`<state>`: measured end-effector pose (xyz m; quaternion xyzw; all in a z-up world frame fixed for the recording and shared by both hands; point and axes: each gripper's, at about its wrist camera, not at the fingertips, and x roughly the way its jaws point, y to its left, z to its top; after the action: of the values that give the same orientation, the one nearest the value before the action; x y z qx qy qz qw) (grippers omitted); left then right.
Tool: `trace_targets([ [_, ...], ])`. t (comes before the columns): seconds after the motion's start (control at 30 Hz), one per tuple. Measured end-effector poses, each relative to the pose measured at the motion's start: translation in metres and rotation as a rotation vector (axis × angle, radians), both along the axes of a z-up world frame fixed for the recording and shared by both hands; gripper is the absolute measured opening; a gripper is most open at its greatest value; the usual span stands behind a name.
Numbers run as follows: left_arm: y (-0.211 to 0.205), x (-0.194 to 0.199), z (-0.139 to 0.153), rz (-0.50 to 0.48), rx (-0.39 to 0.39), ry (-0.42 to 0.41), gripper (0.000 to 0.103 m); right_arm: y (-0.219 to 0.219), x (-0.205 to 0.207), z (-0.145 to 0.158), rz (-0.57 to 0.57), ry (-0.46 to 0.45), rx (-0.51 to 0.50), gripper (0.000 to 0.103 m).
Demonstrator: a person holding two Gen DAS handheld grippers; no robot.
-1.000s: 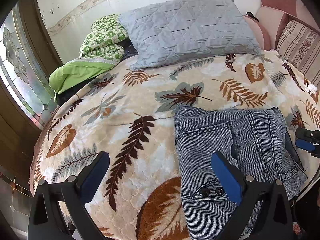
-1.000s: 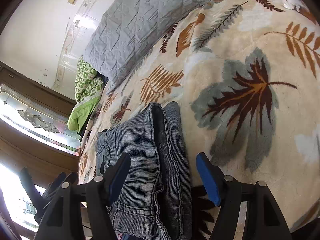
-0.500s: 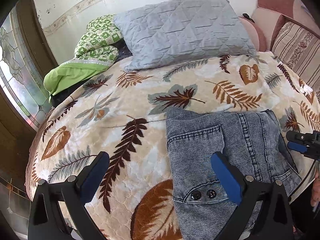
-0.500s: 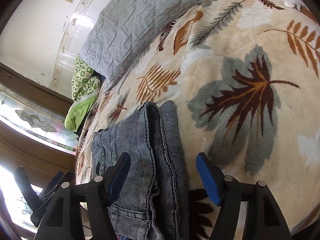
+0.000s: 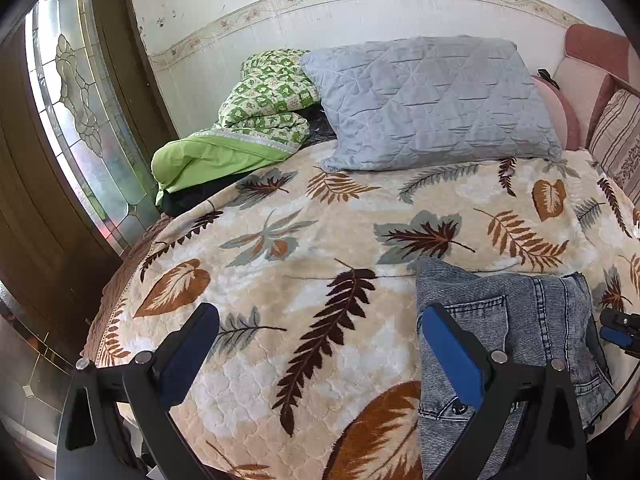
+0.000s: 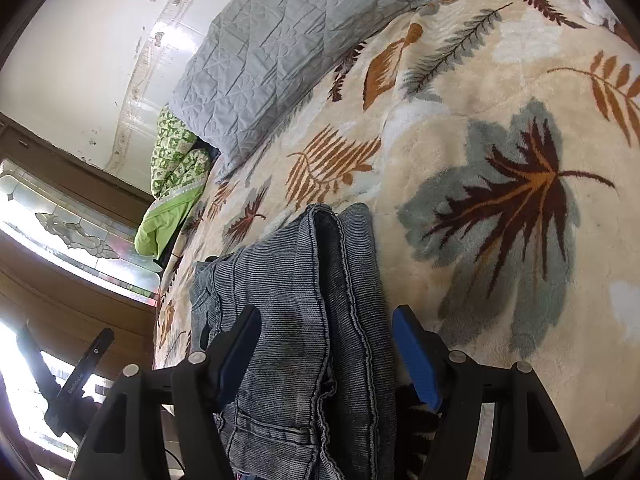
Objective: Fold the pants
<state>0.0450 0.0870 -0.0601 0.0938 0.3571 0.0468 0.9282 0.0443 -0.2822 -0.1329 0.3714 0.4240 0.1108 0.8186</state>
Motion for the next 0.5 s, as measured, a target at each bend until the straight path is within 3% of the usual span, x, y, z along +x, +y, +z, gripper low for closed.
trace_targets([
  [0.5,-0.0064,-0.0068,0.0043,-0.016,0.02,-0.017,0.101,-0.0084,-0.0086,0.0035,-0.02,-0.013,0.006,0.071],
])
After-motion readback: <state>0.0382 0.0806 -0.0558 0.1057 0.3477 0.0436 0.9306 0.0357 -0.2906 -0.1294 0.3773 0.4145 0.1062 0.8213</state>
